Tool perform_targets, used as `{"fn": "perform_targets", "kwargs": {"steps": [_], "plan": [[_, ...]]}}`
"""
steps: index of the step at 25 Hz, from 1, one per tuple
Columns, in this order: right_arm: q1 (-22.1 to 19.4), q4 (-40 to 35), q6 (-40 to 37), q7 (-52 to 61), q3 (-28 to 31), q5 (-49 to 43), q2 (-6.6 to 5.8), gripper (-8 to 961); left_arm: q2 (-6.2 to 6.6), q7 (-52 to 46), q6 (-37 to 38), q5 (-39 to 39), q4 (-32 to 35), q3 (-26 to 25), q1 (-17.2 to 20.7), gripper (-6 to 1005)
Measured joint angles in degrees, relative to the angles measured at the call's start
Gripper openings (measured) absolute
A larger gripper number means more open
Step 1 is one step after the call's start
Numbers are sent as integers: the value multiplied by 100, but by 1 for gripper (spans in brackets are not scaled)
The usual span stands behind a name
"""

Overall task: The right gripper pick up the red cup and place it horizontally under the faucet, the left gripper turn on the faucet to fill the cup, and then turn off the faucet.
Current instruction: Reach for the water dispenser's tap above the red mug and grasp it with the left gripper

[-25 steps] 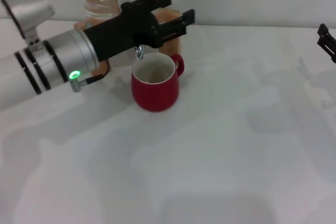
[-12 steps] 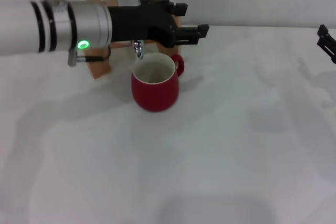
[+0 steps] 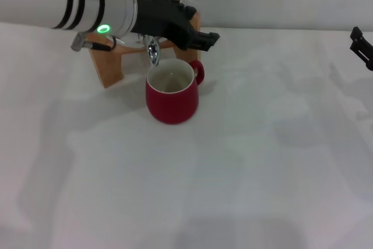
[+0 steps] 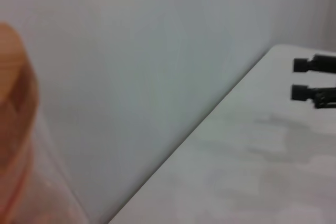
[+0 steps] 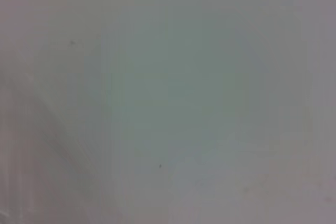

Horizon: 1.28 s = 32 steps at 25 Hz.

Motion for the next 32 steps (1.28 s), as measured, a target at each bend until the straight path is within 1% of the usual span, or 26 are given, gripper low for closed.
{"fn": "perform_targets", "kwargs": {"steps": [3,8,25,32], "plan": [[0,0,1,5,-26,-2,2,858,-32,-117,8,262,4,2,-88,756],[-1,0,5,12,-81,15,3,857,-34,-124,32,282,1,-2,-101,756],[-15,9,20,147,-165,21,12,857,-27,-55,175,325,-134,16,60,757],[-23,9,23,149,-166,20,16,857,-31,22,191,305,-103,150,93,756]]}}
